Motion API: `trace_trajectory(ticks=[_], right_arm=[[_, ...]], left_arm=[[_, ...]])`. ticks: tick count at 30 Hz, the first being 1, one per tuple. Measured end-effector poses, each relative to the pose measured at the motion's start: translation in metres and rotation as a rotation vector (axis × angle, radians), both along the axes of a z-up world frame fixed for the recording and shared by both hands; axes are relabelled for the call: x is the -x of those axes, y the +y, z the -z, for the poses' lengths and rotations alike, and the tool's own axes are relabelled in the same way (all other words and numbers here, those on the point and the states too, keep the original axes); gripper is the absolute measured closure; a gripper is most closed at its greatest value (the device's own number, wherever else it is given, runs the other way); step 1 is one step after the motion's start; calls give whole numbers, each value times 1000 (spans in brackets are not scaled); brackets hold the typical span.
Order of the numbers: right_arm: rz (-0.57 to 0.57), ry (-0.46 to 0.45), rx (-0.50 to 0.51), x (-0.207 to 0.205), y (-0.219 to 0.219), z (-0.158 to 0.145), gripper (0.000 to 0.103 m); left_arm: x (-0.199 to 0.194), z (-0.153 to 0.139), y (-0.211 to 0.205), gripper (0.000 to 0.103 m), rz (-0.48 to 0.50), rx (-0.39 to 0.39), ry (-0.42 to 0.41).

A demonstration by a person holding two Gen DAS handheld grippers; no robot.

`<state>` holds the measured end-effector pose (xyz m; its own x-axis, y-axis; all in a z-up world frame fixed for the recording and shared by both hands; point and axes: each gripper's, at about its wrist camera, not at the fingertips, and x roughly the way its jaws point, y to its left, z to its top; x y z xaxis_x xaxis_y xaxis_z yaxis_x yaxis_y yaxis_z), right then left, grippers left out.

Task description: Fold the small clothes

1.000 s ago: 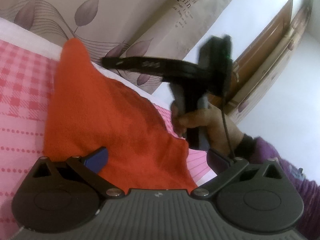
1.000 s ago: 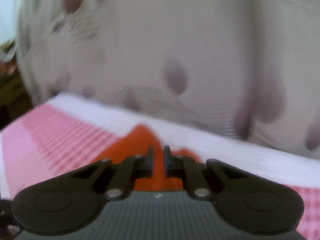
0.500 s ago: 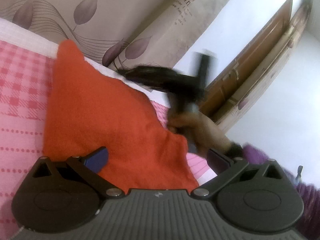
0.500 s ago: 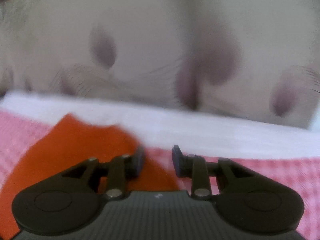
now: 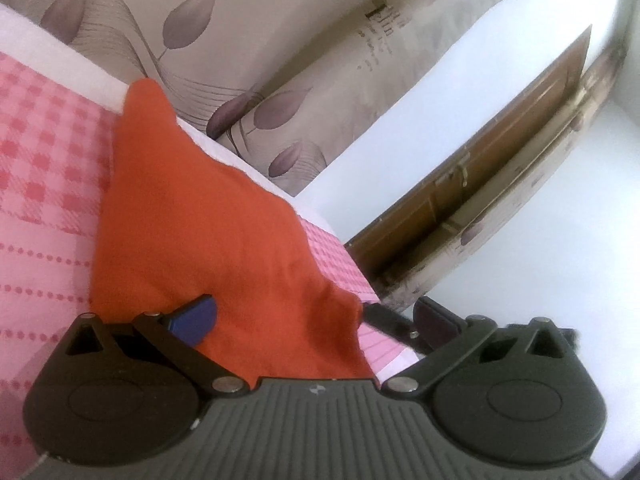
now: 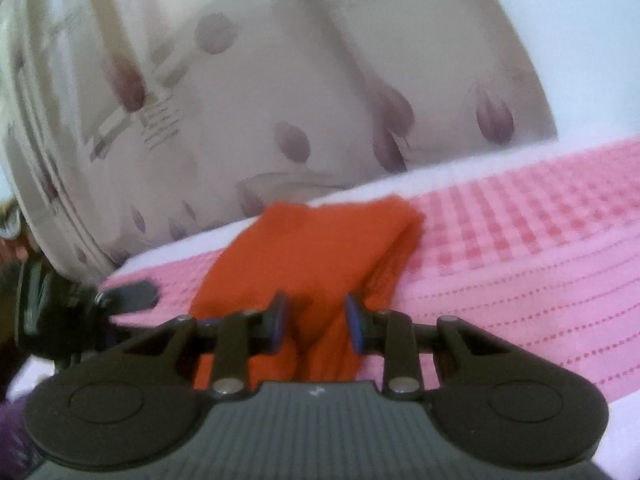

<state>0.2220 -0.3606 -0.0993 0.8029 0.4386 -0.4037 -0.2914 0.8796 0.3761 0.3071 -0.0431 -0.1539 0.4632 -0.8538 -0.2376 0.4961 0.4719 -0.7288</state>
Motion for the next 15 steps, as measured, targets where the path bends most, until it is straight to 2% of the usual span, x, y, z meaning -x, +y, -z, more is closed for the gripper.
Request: trace_trajectory(ticks=[4,6,9,15], right_arm=[[-2,-92,98,0,25,-6,73],[-12,-47,199,-7,36,2,73],[12,91,339,-19,39,32,73],[39,168,166,-20,15,29,72]], left_arm=[[4,-1,-1,0,-21,-8,-9],[7,0,1,0,-36,-3,-1],[13,1,4,0,-59,-7,4],[22,-4,0,0,-102,-68,-43]])
